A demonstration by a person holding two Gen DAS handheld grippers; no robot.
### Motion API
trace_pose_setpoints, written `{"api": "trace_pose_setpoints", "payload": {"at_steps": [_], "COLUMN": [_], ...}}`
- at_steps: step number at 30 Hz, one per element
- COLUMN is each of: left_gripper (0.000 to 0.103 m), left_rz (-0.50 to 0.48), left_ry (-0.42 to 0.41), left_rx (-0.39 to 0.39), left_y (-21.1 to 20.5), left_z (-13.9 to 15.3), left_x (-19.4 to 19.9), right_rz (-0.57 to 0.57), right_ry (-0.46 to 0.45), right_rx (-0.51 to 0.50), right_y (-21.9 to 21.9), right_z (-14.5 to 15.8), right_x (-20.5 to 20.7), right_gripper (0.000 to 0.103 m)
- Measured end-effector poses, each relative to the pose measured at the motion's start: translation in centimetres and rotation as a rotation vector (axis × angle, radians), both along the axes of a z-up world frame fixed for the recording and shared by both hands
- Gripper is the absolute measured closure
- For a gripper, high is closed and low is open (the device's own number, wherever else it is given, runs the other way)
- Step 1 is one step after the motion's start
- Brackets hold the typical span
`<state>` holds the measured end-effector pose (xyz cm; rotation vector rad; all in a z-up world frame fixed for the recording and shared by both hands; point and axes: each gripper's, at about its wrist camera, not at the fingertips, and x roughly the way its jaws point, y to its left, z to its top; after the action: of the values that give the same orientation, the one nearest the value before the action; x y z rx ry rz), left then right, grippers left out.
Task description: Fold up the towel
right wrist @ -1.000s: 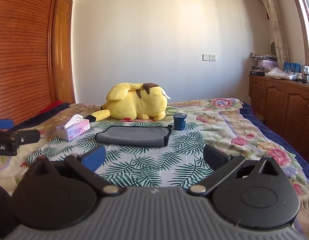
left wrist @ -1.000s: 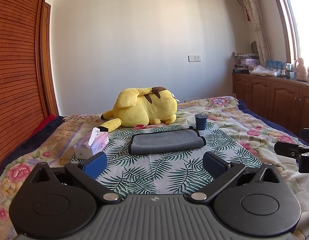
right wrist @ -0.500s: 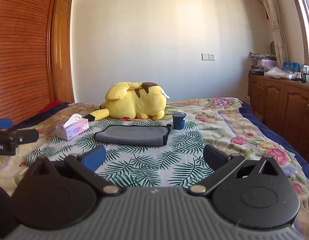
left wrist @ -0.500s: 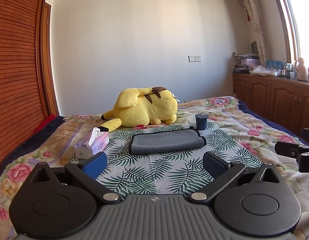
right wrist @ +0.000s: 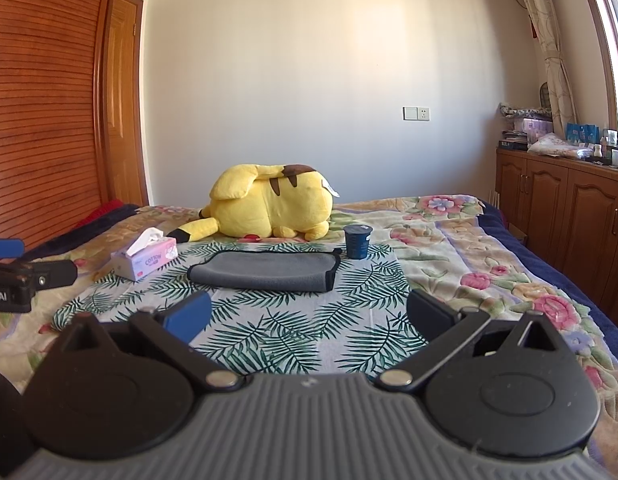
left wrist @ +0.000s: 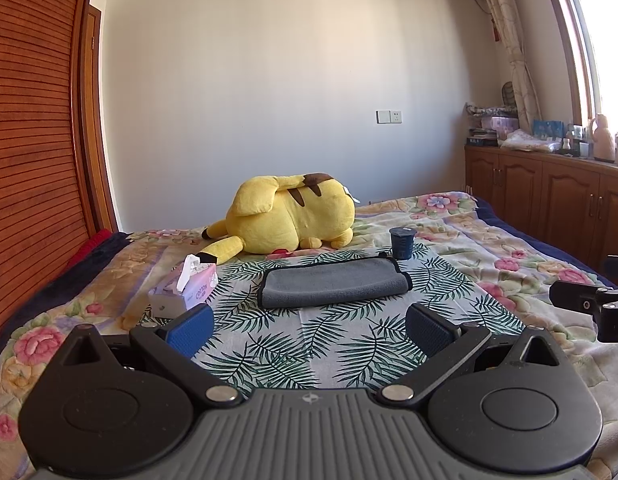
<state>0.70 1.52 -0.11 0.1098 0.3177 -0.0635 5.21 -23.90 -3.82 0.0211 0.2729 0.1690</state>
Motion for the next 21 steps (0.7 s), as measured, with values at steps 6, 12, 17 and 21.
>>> {"api": "trace_pose_setpoints", "payload": {"at_steps": [6, 12, 17, 21], "left_gripper": [0.016, 0.016, 0.016, 0.016], "left_rz": [-0.001, 0.001, 0.0, 0.0], "left_ry": [0.003, 0.002, 0.0, -0.001], "left_rx": [0.003, 0.003, 0.004, 0.004], "left_y": [0.21, 0.26, 0.09, 0.08], "left_z": [-0.14, -0.15, -0.29, -0.29], "left_x": [0.08, 0.1, -0.05, -0.06], "right_rz": [0.0, 0.0, 0.0, -0.001], "right_ry": [0.001, 0.001, 0.001, 0.001], "right_rx": [0.0, -0.001, -0.001, -0.001], "right_y": [-0.12, -0.08, -0.08, -0.08], "right_z": [-0.05, -0.04, -0.03, -0.03], "right_x": [-0.04, -0.04, -0.03, -0.05], "right_gripper": [0.0, 0.0, 0.0, 0.0]}}
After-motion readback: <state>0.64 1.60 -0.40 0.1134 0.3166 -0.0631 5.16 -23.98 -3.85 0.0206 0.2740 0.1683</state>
